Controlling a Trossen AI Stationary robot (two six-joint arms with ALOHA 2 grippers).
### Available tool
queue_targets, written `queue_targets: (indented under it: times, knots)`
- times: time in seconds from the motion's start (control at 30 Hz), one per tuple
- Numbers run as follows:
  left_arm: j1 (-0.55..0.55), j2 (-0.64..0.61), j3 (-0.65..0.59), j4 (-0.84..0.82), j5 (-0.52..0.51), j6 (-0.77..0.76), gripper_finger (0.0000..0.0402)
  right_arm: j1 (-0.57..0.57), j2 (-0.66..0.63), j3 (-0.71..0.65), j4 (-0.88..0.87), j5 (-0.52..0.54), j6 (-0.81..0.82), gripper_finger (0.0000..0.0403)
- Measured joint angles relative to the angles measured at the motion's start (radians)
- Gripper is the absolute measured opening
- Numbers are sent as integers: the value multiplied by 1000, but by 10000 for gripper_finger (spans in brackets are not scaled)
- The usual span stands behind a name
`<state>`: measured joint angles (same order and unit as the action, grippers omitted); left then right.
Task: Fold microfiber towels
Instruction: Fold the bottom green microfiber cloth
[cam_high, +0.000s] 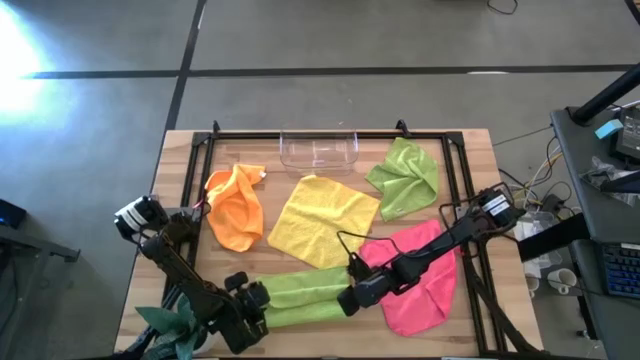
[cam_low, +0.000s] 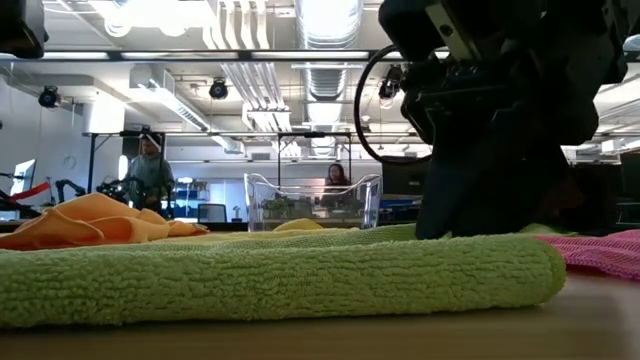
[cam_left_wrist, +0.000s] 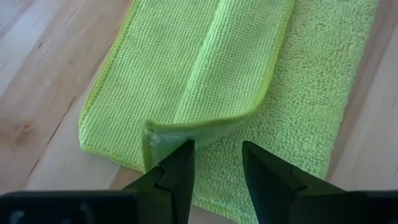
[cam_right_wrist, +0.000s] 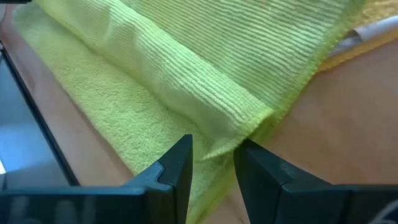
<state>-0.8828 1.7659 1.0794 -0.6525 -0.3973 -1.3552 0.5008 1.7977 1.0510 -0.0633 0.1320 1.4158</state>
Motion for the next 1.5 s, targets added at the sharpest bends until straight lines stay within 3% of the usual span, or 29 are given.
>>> queue_targets:
  times: [0.2,0.43,0.57,0.73,1.03,1.5]
  knots:
    - [2,-1,0,-1,0,0,118,-4,2,9,-1,1,2,98]
    - [9,-1,0,-7,-1,0,118,-6,0,8,-5,11,3,31]
    - [11,-2,0,-15,-2,0,118,-10,-10,14,-5,30,-3,11]
    - [13,-9,0,-36,-3,-4,118,-20,-12,40,-5,38,-28,9]
    - [19,-54,0,-229,-7,-138,118,-36,-14,57,-16,116,-21,9]
    - [16,-103,53,-175,-5,-129,118,-38,-13,55,-76,260,148,9]
